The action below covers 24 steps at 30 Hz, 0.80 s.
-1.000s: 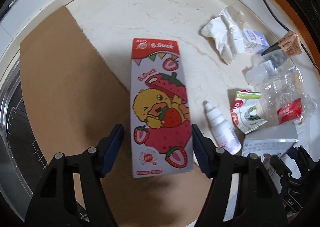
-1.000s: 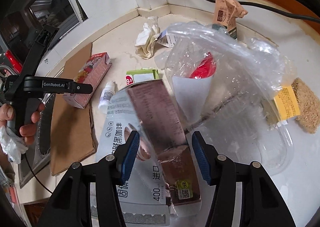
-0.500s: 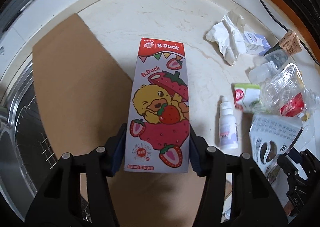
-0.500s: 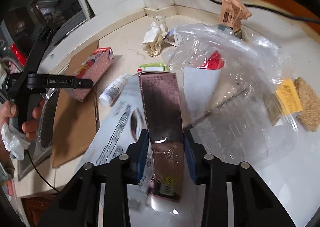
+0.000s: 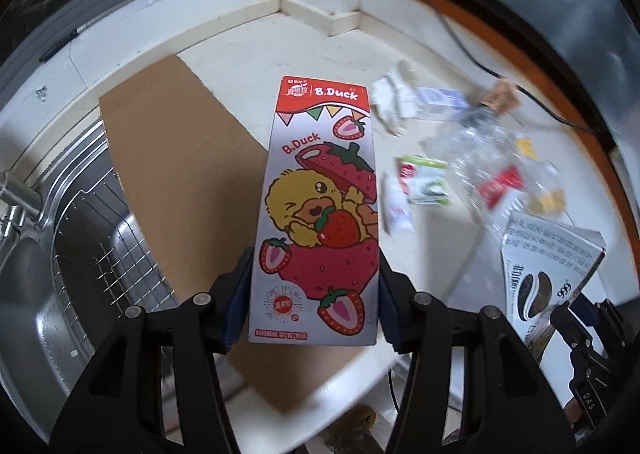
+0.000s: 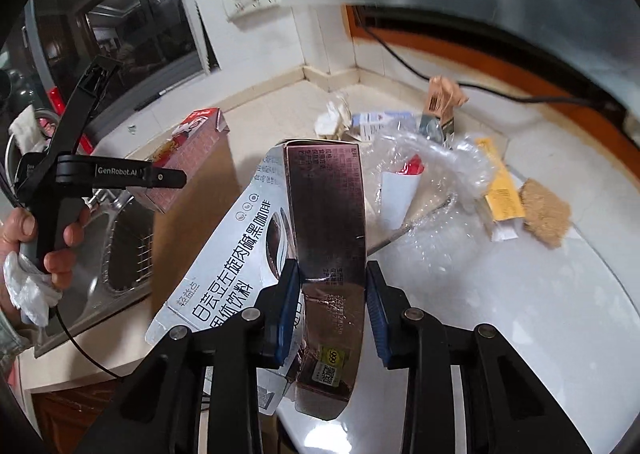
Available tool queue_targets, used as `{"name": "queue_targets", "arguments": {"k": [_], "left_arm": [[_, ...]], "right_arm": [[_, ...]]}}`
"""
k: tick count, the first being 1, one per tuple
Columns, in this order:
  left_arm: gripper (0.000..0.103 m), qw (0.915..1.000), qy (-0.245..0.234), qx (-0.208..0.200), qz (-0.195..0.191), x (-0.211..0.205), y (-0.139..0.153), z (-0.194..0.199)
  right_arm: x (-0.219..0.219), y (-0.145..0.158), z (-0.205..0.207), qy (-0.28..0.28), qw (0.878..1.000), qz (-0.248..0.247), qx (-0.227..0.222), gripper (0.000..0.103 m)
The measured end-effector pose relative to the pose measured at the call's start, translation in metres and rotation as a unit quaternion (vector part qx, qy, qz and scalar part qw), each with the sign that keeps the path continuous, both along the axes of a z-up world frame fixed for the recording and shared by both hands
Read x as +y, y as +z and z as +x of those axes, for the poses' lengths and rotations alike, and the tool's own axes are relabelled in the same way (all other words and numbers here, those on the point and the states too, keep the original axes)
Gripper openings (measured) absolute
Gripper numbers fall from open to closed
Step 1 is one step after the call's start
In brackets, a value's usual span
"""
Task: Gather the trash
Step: 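Carry the carton and sachet down over the trash bin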
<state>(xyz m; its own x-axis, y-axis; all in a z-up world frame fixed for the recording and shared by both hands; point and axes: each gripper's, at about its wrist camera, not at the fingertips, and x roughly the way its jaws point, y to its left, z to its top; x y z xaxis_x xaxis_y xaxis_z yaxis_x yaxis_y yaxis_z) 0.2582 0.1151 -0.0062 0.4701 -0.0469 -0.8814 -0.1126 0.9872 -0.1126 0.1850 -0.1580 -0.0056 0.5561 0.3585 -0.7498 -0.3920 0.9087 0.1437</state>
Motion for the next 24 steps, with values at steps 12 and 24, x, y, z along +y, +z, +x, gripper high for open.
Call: {"name": "queue_targets", "arguments": {"k": [12,24], "left_arm": [[0.051,0.9973,-0.068,-0.013,-0.026,-0.035,0.027,-0.139],[0.051,0.9920,-0.109,-0.065,0.001,-0.081,0.009,-0.277]], "right_arm": [[-0.003,0.066,-0.138,0.001,1.000,0.000,-0.027,0.032],[-0.013,0.028,-0.239,-0.026,0.999,-0.026,-0.019,0.032]]}}
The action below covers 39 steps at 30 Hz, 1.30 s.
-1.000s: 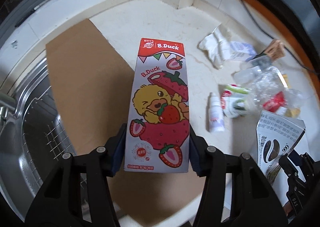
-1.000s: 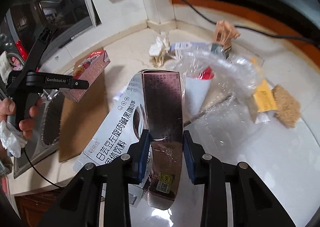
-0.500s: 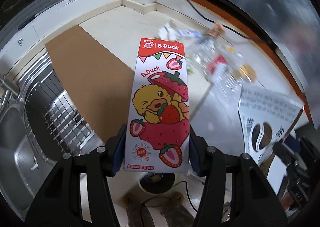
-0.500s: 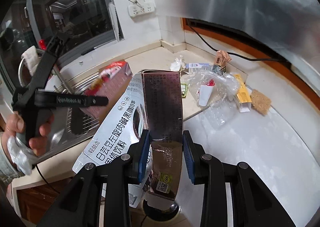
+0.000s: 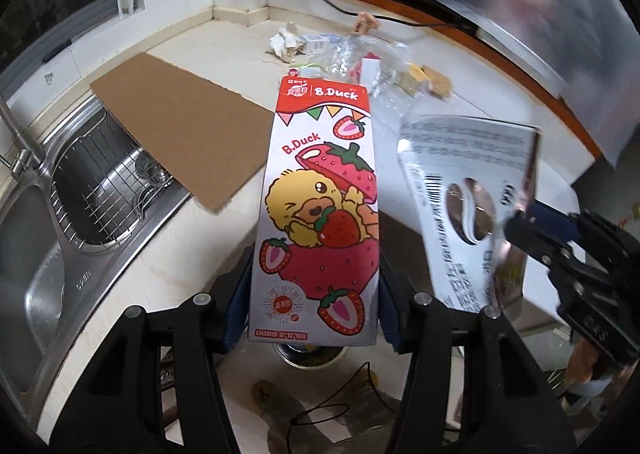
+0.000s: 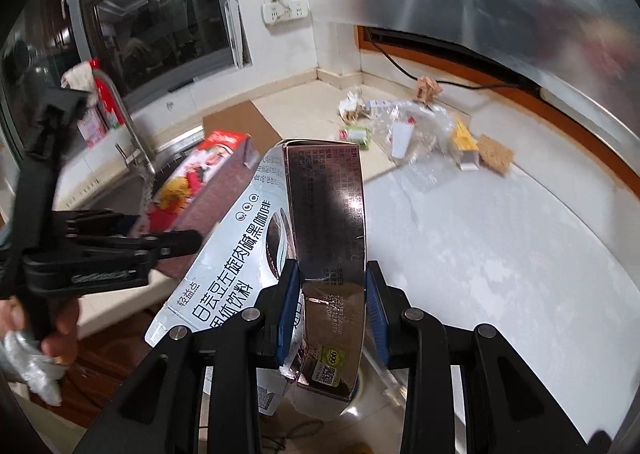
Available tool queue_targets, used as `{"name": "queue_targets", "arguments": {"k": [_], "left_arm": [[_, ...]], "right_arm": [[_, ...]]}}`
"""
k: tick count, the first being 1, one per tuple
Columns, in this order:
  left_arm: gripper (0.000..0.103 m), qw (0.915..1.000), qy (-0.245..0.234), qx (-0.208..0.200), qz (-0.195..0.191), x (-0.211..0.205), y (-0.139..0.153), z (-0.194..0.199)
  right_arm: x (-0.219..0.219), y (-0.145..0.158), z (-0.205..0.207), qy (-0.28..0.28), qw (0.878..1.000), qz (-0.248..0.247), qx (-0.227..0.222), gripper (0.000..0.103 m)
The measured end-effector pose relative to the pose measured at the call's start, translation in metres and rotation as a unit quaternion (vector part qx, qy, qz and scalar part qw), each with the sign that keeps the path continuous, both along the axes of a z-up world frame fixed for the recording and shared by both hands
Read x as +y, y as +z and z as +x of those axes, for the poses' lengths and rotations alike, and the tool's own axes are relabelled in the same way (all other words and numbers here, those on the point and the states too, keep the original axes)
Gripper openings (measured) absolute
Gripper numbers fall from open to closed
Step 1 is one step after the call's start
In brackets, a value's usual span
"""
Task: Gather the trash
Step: 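Carry the carton and sachet down over the trash bin, then open both tools to drop the carton and sachet into the bin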
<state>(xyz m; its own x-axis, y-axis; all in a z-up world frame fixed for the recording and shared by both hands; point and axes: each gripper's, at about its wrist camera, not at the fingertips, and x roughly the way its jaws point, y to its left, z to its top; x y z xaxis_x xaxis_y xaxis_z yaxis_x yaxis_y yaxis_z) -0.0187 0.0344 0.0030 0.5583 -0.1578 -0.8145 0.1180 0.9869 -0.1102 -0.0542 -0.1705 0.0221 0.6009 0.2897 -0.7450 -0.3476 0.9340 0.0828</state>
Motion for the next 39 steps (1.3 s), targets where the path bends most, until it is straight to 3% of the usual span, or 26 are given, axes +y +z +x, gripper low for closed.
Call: {"name": "queue_targets", "arguments": {"k": [6,14,19,28,39], "left_arm": [[0.051,0.9978,-0.036,-0.017,0.053,-0.017,-0.034,-0.035],[0.051,0.9969,-0.061,0.009,0.048,-0.022,-0.089,-0.047],[0.051,0.9968,-0.048,0.045,0.045,-0.019,-0.135,-0.045],[0.051,0.9922,-0.031,0.111,0.047,-0.015,-0.241,-0.043],[0.051,0.9836,-0.019,0.176,0.037,-0.012,-0.404,-0.016]], "right_arm": [[-0.007,-0.047,-0.023,-0.019,1.000,-0.002,0.023,0.032],[-0.010,-0.110,-0.038,-0.039,0.998,-0.027,0.044,0.032],[-0.008,-0.160,-0.035,-0.052,0.995,-0.037,0.073,0.032],[0.001,-0.280,-0.029,-0.050,0.987,-0.054,0.141,0.032],[0.012,-0.455,-0.007,-0.047,0.976,-0.088,0.191,0.032]]}}
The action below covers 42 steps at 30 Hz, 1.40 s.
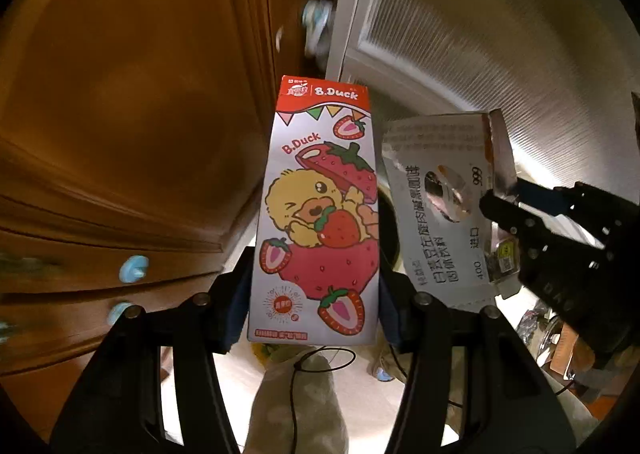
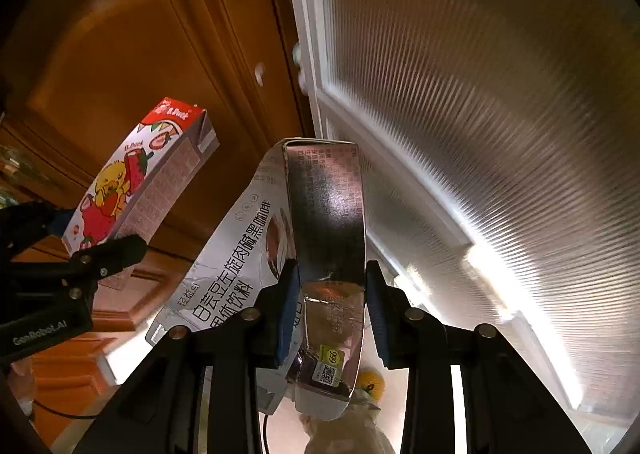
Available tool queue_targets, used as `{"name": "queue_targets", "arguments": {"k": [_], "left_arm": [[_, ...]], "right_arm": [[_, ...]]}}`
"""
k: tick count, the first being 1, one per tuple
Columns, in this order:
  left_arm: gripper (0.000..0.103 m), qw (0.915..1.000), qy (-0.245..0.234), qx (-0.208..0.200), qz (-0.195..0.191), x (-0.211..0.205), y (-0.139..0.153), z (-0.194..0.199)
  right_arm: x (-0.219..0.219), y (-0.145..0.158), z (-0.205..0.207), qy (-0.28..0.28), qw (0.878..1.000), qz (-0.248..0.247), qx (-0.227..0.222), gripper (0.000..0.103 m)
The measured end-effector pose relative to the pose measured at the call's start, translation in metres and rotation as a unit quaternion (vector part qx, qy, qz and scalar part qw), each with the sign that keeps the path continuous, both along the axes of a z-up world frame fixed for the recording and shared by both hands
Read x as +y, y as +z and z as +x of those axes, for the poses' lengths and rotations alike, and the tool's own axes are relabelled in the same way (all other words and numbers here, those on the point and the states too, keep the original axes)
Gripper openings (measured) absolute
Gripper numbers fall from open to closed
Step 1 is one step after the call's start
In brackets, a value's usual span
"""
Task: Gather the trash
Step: 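Open both tools to drop the carton and sachet into the bin, then raise both open tools back toward the counter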
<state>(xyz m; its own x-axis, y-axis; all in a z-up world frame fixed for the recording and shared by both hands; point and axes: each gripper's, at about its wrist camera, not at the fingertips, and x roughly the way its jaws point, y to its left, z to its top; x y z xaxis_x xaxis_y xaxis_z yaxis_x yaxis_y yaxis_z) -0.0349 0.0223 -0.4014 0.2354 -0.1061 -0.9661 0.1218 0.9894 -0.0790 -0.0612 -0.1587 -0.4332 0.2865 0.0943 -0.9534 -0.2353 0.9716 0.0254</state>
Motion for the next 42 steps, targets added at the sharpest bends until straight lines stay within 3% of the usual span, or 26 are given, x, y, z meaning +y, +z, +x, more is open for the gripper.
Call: {"name": "queue_targets", "arguments": {"k": [8,11,18,26,27,28,30,36,42], "left_arm": [[0.051,0.9985,-0.009,0.054,0.001,-0.008,-0.130,0.009],[0.051,0.9975,-0.012,0.070,0.003,-0.009,-0.175,0.013],[0.052,0.9944,-0.012,0.105,0.010,-0.009,-0.243,0.032],[0.053,0.9935,0.010,0.114,0.006,-0.008,-0.263,0.035],[0.061,0.9931,0.009,0.117,0.006,-0.008,-0.264,0.036],[0.075,0.9928,0.007,0.120,0.007,-0.009,-0.265,0.036],[0.087,0.9927,0.003,0.121,0.006,-0.010,-0.264,0.035],[0.087,0.9926,-0.004,0.121,0.010,-0.011,-0.258,0.030],[0.087,0.9934,-0.001,0.114,0.008,-0.010,-0.245,0.032]], "right_arm": [[0.006,-0.140,0.020,0.006,0.999,-0.017,0.037,0.032],[0.007,-0.179,0.029,0.006,0.999,-0.023,0.045,0.032],[0.013,-0.248,0.049,0.008,0.998,-0.023,0.061,0.033],[0.024,-0.263,0.055,0.024,0.998,-0.028,0.050,0.036],[0.023,-0.262,0.055,0.024,0.998,-0.028,0.050,0.036],[0.024,-0.262,0.055,0.023,0.998,-0.029,0.050,0.036],[0.017,-0.262,0.044,0.019,0.998,-0.027,0.049,0.036],[0.003,-0.262,0.039,0.002,0.998,-0.022,0.053,0.037],[0.001,-0.241,0.036,-0.013,0.998,-0.022,0.058,0.037]]}}
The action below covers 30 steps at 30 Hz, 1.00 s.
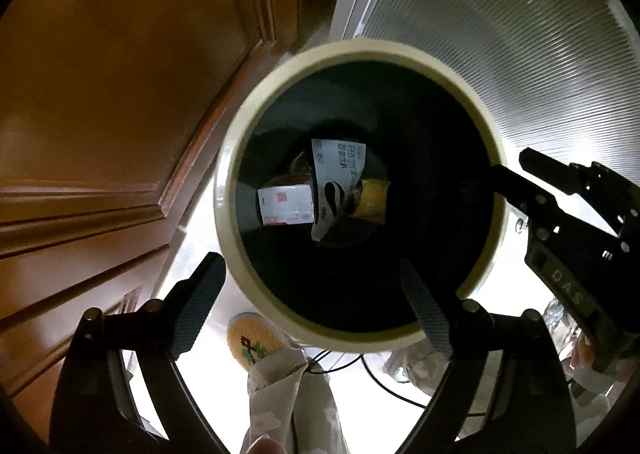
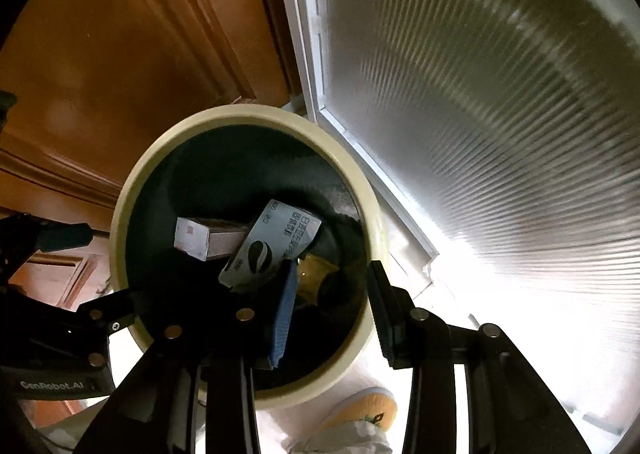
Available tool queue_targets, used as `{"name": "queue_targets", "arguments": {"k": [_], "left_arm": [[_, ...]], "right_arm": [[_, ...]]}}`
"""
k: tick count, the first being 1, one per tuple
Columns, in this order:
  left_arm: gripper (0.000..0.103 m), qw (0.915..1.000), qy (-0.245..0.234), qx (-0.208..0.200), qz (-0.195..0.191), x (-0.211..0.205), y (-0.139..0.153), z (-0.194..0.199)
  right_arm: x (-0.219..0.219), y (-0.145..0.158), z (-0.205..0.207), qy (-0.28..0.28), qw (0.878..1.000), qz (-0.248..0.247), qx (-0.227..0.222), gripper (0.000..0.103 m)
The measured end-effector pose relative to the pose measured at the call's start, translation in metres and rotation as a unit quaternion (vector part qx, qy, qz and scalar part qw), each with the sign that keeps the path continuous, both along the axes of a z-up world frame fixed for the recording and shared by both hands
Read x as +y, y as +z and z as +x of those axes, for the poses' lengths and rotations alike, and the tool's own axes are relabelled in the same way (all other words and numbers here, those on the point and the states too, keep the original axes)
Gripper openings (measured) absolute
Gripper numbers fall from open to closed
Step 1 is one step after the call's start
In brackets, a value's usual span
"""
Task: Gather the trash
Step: 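Raise both open tools back toward the counter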
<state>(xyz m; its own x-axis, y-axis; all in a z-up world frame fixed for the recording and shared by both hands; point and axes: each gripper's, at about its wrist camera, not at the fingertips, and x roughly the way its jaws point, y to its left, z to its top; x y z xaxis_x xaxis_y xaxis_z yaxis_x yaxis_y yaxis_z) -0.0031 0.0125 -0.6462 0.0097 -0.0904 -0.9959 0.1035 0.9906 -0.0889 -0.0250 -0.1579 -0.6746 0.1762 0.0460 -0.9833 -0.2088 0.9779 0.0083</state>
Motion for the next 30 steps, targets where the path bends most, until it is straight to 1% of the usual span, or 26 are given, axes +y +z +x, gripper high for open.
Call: {"name": "queue_targets", "arguments": {"k": [2,4,7,11,17,20,23,26,30], "left_arm": [[0.087,1.0000,-0.001,-0.003,-0.001,-0.002,0.009,0.000],[0.087,1.0000,-0.005,-0.007,0.000,-0.003,0.024,0.000],[0.087,0.9998,-0.008,-0.017,-0.002,-0.003,0.053,-0.001],[0.087,0.9994,-0.011,-0.032,-0.001,-0.005,0.094,-0.002],[0.087,0.9985,-0.012,-0.052,-0.009,-0.007,0.167,-0.004],[0.087,0.9977,-0.012,-0.066,-0.008,-0.009,0.210,-0.007],[0.087,0.9972,-0.013,-0.073,-0.008,-0.010,0.245,-0.011],[0.087,0.9960,-0.012,-0.087,-0.010,-0.010,0.289,-0.017],[0.087,0.9946,-0.005,-0.103,-0.010,-0.009,0.335,-0.023]], "right_arm": [[0.000,0.014,-0.002,-0.005,1.000,-0.002,0.003,0.037],[0.000,0.029,-0.004,-0.010,1.000,-0.002,0.005,0.037],[0.000,0.059,-0.006,-0.020,1.000,0.002,0.002,0.037],[0.001,0.105,-0.009,-0.025,1.000,0.004,-0.006,0.037],[-0.003,0.186,-0.015,-0.036,0.999,0.006,-0.021,0.037],[-0.006,0.229,-0.020,-0.041,0.999,0.008,-0.030,0.037],[-0.008,0.263,-0.025,-0.045,0.998,0.008,-0.033,0.037],[-0.013,0.306,-0.032,-0.052,0.998,0.015,-0.038,0.037],[-0.016,0.356,-0.041,-0.051,0.997,0.021,-0.053,0.037]]}}
